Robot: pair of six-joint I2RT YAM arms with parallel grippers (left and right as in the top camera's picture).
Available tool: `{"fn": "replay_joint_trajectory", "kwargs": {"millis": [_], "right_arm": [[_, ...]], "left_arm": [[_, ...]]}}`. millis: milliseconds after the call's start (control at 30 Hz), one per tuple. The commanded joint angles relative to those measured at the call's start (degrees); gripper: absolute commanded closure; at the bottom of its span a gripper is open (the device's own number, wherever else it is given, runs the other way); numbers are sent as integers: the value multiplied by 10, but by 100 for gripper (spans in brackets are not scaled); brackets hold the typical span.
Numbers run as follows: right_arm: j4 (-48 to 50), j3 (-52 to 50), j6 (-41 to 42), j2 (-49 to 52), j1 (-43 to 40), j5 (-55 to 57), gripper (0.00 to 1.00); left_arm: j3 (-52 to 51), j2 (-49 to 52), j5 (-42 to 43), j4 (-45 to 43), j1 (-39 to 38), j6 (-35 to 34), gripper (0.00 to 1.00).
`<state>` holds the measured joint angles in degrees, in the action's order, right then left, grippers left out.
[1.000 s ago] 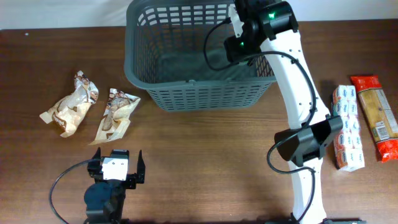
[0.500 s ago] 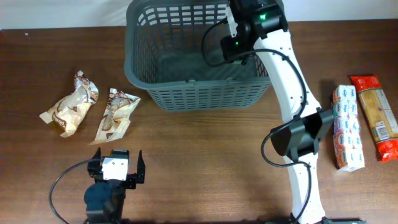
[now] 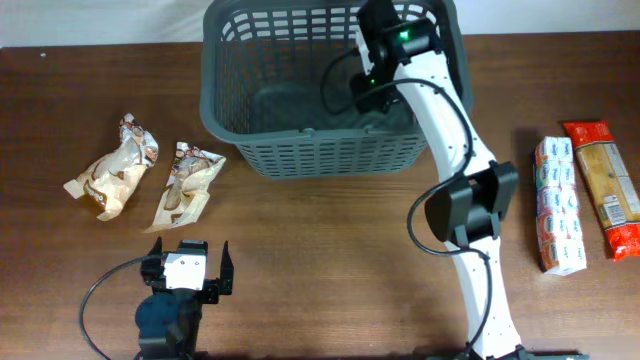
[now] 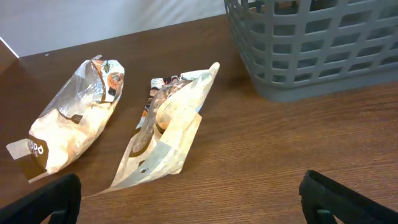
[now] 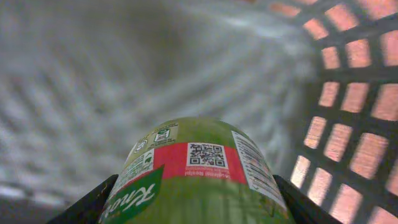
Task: Pack container
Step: 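Lower the jar into the basket and open the right gripper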
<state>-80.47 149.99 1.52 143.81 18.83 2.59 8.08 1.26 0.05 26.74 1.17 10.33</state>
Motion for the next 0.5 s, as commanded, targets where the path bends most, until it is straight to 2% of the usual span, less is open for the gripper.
{"fn": "replay_joint_trajectory", "kwargs": {"millis": [0, 467], "right_arm": [[4, -4, 7, 15, -3, 9, 97], [4, -14, 7, 55, -5, 9, 96]], "left_arm": [[-4, -4, 7, -2, 4, 10, 1], [-4, -4, 7, -2, 4, 9, 1]]}}
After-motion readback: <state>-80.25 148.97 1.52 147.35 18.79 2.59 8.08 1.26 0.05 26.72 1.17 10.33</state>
